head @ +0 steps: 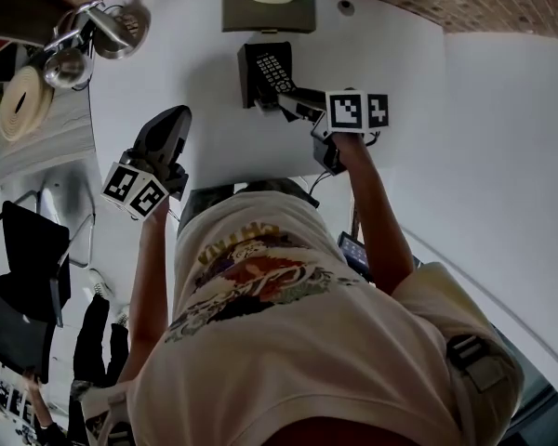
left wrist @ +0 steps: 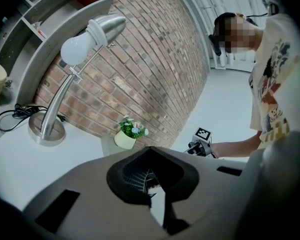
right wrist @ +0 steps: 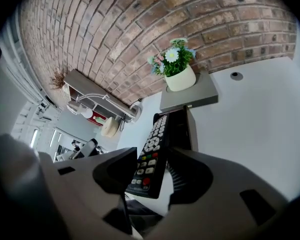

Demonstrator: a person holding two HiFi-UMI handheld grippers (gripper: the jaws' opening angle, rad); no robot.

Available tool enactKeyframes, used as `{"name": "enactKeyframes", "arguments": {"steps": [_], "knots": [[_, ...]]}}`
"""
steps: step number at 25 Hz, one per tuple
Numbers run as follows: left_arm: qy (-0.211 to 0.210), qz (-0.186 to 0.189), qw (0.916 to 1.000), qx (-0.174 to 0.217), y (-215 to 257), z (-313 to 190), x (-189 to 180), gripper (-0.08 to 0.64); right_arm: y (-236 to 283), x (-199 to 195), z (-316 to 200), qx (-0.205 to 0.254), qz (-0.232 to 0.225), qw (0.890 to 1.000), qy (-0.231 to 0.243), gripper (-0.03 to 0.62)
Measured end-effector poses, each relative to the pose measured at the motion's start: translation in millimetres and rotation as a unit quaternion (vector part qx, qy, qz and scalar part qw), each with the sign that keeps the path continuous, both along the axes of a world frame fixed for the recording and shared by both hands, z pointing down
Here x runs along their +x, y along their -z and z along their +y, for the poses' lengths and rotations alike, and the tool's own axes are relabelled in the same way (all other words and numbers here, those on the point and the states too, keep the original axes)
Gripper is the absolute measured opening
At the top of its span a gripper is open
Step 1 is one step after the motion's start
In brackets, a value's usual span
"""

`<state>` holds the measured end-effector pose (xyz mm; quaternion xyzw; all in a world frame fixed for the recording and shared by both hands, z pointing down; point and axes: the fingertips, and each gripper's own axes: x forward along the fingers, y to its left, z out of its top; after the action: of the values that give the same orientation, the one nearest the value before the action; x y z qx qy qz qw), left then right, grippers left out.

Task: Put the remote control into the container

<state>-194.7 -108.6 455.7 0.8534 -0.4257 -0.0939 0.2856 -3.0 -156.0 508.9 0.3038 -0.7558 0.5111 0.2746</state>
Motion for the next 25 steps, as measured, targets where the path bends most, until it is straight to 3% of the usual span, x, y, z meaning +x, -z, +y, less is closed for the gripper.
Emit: {"name": "enactKeyframes", "arguments": {"steps": [3, 8, 12, 15, 20, 23, 25], "knots": [[0.001, 0.0, 1.0, 0.0, 1, -1, 0, 0.006, 8, 0, -14, 0.012, -0.017, 0.999, -0.029, 0.142], [-0.002, 0.0, 1.0, -0.002, 0, -1, 1, 0.005, 15, -4, -25, 0.064, 0.003, 0.998, -0.014, 0.123], [-0.008, 0.001, 1.0, -0.003, 0, -2, 6, 0.005, 11, 1, -27, 0.024, -0.049, 0.995, -0.08, 0.11], [-0.015, 0.002, 0.9999, 0.0, 4, -4, 11, 0.005, 10, 12, -25, -0.03, -0.107, 0.982, -0.15, 0.092], [-0.026, 0.002, 0.9997, -0.002, 3, -5, 18, 0.005, 17, 18, -14, -0.048, -0.152, 0.966, -0.205, 0.087], [-0.031, 0.001, 0.9995, -0.004, 2, -5, 22, 0.005, 14, 18, -13, -0.077, -0.2, 0.937, -0.278, 0.087], [-0.036, 0.001, 0.9994, -0.003, 4, -5, 25, 0.005, 9, 23, -12, -0.088, -0.206, 0.921, -0.32, 0.086]]}}
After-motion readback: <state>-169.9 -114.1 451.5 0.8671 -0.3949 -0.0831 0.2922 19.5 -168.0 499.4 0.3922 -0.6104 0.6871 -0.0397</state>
